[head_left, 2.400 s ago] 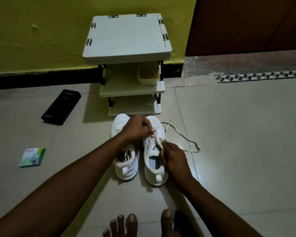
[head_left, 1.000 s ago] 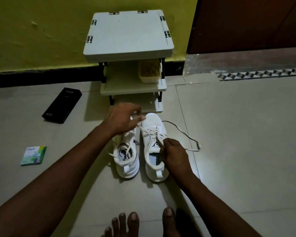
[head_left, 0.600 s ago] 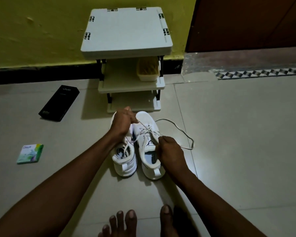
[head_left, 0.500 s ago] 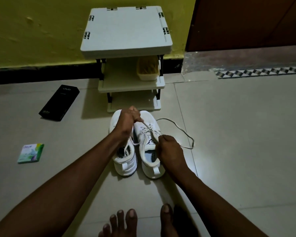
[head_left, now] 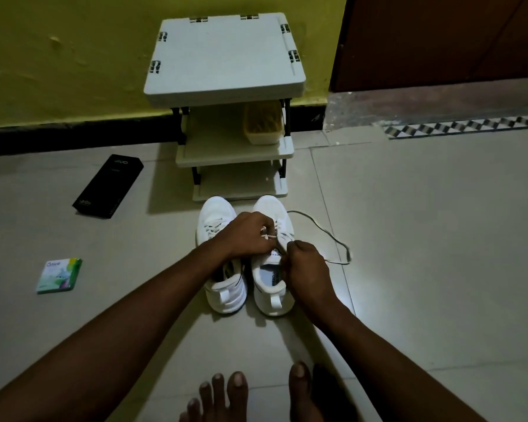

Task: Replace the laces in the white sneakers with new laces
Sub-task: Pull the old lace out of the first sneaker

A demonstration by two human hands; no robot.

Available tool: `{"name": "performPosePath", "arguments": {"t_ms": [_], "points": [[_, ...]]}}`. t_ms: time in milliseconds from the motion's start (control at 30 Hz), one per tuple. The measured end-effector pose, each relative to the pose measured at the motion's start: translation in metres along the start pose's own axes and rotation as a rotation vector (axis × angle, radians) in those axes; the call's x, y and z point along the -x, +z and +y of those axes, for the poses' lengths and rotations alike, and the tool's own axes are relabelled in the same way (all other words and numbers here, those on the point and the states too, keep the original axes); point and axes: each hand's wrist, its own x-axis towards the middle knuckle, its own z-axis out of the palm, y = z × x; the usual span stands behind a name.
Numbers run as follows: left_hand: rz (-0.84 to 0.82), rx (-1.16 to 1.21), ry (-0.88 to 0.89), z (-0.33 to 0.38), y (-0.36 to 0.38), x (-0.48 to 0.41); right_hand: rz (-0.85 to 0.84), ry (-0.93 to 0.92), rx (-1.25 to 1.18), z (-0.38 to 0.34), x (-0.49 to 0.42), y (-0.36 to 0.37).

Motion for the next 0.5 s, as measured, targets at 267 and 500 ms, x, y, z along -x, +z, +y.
{"name": "performPosePath", "arguments": {"t_ms": [267, 500], "points": [[0.042, 0.244, -0.141, 0.004, 0.017, 0.001, 0.102, -0.058, -0.194, 0.013, -0.003, -0.001], [0.141, 0.357, -0.28, 0.017, 0.025, 0.006, 0.122, -0.046, -0.227, 0.016, 0.001, 0.004]]}}
